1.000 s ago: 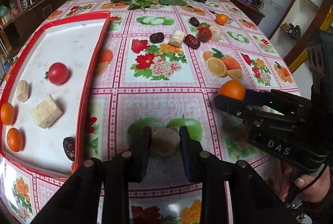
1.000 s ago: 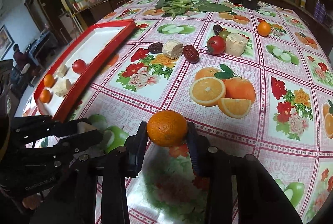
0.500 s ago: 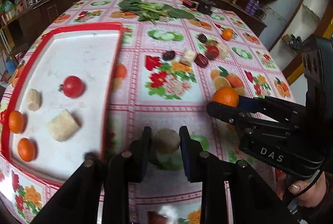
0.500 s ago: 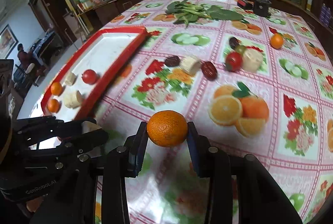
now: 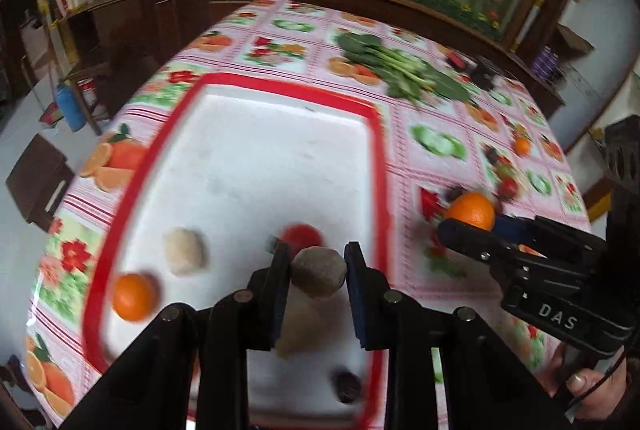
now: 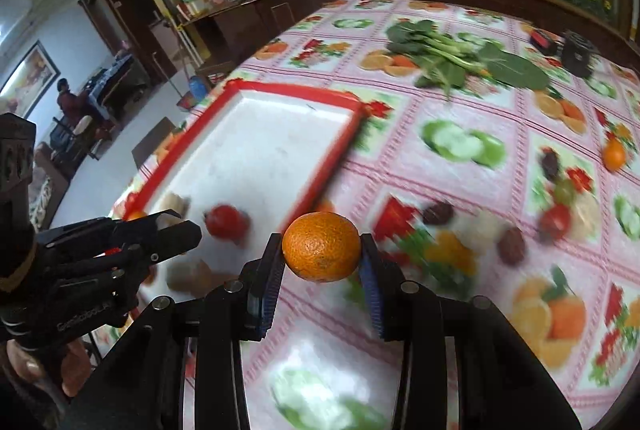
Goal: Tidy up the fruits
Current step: 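Open the right gripper to drop the orange into the tray while the left lowers the root chunk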
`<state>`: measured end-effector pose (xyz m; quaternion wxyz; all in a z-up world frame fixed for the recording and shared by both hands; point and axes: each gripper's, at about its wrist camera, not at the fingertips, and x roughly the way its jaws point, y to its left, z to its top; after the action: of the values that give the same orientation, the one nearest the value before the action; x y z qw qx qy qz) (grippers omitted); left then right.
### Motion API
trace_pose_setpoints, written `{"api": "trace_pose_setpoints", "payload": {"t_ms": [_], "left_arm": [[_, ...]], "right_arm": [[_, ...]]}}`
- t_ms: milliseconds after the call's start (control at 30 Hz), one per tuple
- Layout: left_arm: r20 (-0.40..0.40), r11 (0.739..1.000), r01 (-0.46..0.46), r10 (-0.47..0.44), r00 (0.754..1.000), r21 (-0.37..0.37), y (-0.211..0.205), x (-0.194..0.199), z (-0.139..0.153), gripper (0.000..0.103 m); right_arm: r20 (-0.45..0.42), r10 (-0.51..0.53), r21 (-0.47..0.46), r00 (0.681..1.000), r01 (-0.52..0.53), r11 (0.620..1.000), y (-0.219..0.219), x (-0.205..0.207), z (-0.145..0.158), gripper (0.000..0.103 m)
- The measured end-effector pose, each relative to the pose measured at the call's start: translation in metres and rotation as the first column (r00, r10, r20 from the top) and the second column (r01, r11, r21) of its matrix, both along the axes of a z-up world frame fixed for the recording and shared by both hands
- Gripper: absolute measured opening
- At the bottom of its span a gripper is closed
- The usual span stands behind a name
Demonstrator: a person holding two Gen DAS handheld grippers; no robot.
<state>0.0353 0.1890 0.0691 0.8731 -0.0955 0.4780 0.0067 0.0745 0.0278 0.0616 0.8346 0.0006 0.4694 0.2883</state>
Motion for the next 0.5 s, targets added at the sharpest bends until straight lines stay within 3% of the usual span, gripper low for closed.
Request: {"api": "trace_pose_setpoints", "payload": {"t_ms": [267, 500], "left_arm": [[-0.021, 0.996, -0.083, 0.084, 0.996, 0.034, 0.041, 0.034, -0.010, 0.030], [-0.065, 0.991, -0.127, 0.129, 0.989, 0.033, 0.063, 0.058, -0.029, 0.030]], "right_arm": [[-0.034, 0.036, 0.027, 0.999, -0.035, 0.999, 0.048, 0.031, -0.011, 0.036], [-0.047, 0.087, -0.019, 0.995, -0.088, 0.996, 0.082, 0.044, -0.028, 0.036]]}}
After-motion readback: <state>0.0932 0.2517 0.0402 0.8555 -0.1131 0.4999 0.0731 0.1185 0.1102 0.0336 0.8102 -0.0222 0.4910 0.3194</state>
